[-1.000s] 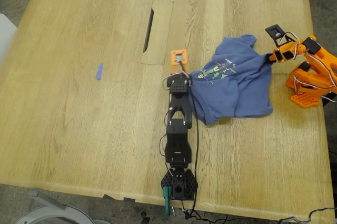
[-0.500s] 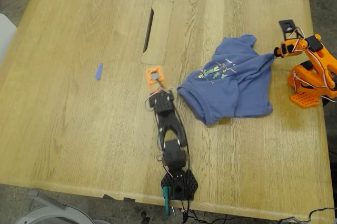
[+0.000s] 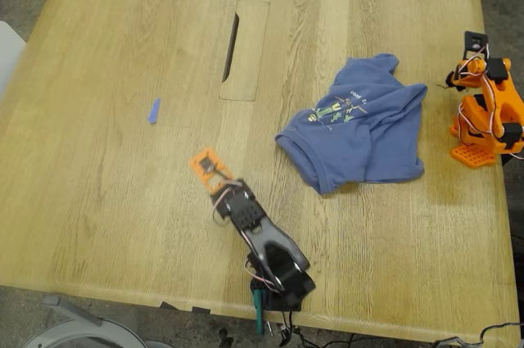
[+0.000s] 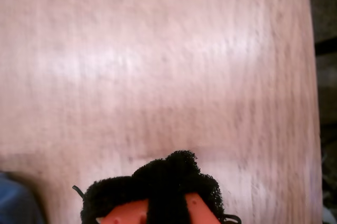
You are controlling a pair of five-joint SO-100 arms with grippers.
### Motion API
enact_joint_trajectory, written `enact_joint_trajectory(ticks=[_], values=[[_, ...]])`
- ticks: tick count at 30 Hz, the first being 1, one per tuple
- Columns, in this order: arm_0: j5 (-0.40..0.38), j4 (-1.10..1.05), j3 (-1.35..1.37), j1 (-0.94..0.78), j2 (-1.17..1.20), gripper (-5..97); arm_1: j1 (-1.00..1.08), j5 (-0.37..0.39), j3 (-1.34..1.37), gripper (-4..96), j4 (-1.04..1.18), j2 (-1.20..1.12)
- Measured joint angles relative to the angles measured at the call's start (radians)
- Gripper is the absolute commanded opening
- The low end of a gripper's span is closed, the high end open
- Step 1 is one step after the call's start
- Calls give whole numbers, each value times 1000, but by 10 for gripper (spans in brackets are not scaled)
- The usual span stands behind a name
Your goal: Fold a T-shirt
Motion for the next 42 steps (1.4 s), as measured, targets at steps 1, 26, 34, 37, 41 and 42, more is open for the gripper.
enact_joint_trajectory(ticks=[1, 26, 34, 37, 41, 42], values=[[0, 23, 26, -21, 52, 0, 20, 0, 12, 0, 6, 12], [3, 474, 270, -537, 824, 0, 252, -29, 267, 0, 189, 403], [20, 474, 290, -611, 828, -1, 382, -153, 318, 1, 126, 451], [69, 474, 290, -644, 831, -1, 433, -190, 341, 1, 112, 465], [103, 474, 290, -690, 831, -1, 472, -213, 354, 1, 104, 468], [109, 480, 290, -698, 831, -1, 476, -213, 354, 1, 101, 468]])
